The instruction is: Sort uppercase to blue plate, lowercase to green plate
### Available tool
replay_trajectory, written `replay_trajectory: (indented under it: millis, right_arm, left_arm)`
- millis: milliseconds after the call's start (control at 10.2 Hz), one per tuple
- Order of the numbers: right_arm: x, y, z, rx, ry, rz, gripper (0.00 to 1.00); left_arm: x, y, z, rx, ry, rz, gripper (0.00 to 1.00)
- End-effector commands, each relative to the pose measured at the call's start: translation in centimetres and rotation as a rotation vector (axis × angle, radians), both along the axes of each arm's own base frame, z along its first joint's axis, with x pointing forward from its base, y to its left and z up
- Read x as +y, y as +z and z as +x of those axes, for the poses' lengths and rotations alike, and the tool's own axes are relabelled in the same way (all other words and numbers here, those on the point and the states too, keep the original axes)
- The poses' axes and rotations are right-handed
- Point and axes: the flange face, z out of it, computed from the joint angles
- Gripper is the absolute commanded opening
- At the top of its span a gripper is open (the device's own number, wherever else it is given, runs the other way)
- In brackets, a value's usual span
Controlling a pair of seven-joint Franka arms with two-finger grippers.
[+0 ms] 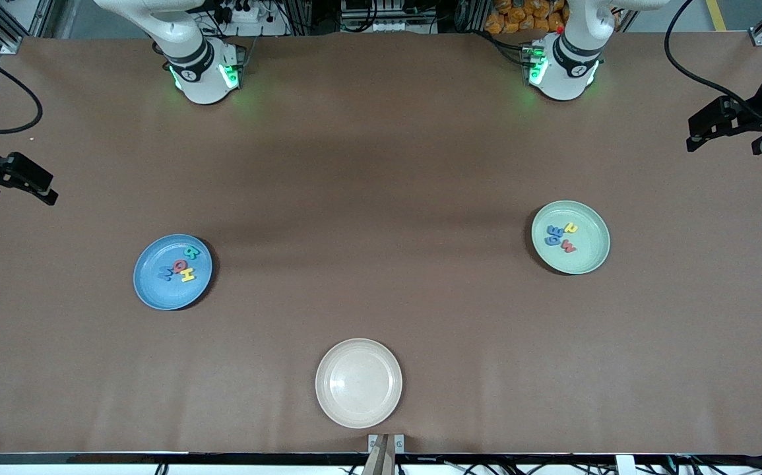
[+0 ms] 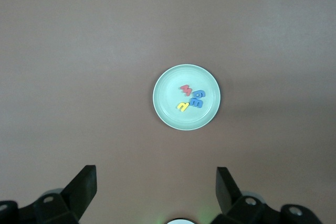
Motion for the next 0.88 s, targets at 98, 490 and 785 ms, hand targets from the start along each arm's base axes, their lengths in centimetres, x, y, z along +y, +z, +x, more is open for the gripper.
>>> replay_trajectory:
  millis: [98,490,785]
  right_arm:
    - [0.1,0.5,0.0,0.011,-0.005,0.002,1.0]
    - [0.2,1.8,-0.4,0.016,-0.003,0.003,1.0]
    - [1.1,1.9,-1.0,0.063,0.007,0.002,1.0]
  left_arm:
    - [-0.4,0.8,-0.4,0.012,0.088,0.003,1.0]
    - [-2.4,0.7,-0.5,0.014,0.07,0.022,1.0]
    - [-2.0,1.0,-0.6,0.009,0.078,0.015,1.0]
